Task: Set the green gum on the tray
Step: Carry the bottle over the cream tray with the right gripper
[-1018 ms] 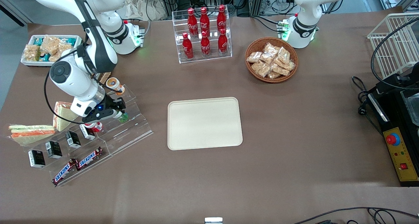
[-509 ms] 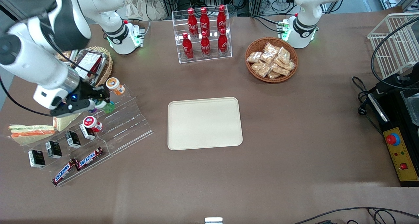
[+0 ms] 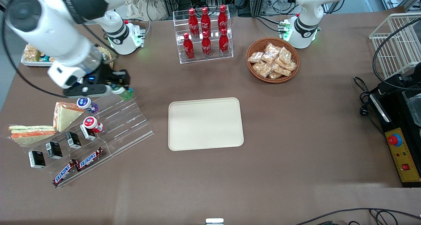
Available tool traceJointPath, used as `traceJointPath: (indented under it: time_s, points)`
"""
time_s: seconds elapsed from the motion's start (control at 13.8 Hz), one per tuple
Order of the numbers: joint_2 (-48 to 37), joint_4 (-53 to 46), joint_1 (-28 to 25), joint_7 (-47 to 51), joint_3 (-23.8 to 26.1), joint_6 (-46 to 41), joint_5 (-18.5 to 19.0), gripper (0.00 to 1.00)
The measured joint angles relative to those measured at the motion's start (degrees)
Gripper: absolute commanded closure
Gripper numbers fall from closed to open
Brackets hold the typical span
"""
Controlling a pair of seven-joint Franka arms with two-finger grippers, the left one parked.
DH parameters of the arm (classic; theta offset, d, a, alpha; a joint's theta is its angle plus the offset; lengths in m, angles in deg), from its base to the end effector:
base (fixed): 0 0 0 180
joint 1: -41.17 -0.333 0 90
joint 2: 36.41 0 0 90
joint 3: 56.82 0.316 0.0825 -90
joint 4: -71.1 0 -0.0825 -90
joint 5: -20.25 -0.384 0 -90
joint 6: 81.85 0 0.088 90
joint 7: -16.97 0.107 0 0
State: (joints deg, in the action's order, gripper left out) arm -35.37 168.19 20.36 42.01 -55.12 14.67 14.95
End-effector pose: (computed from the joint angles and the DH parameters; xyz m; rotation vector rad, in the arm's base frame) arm 0.5186 0.2244 0.5658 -3.0657 0.0858 0.0965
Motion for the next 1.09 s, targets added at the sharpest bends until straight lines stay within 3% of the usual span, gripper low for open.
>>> traceJointPath:
  time_s: [0.36,0.73,1.09]
  points:
    - [8.9,2.9,-6.3,12.4,0.0,13.8,-1.3,0.99]
    - [12.9,17.6,-8.9,14.9,0.0,33.8,-1.4,0.98]
    - [16.8,25.1,-12.5,18.1,0.0,46.0,-1.4,0.98]
